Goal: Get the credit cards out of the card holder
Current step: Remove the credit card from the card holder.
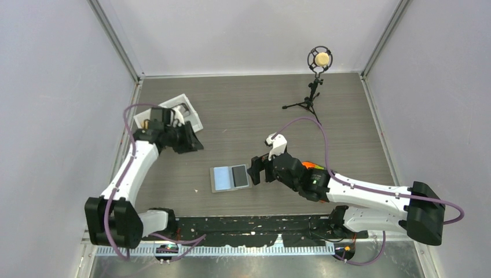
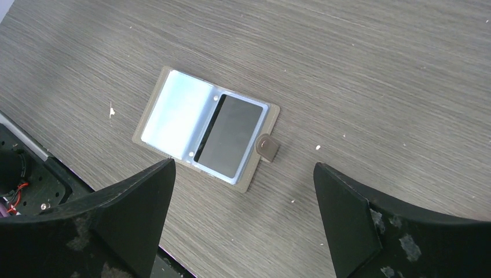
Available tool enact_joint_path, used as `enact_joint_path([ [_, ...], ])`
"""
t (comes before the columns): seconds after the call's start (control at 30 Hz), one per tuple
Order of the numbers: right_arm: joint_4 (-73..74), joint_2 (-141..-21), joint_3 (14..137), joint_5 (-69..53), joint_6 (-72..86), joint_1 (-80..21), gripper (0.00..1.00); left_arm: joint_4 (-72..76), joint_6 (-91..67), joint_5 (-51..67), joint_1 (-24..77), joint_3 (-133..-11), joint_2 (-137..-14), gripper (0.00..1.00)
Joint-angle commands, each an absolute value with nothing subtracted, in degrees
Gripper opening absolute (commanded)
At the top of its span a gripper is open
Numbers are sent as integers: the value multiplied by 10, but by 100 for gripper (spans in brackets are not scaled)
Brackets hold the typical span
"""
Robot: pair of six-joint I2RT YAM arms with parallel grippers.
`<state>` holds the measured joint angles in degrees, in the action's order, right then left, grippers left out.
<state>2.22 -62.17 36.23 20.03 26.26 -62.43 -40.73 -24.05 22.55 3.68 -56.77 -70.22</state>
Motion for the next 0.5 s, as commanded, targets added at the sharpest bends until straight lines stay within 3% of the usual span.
enact_joint_path([
  [0.0,3,-636,377,188,304,-621,93,-327,-298,273,102,-486,-637,35],
  [0.27,-45,-700,395,141,338,-621,56,-179,-364,330,148,-363,-633,33],
  [0.47,-49,-746,420,129,363,-619,49,-120,-377,352,150,-324,-648,31],
])
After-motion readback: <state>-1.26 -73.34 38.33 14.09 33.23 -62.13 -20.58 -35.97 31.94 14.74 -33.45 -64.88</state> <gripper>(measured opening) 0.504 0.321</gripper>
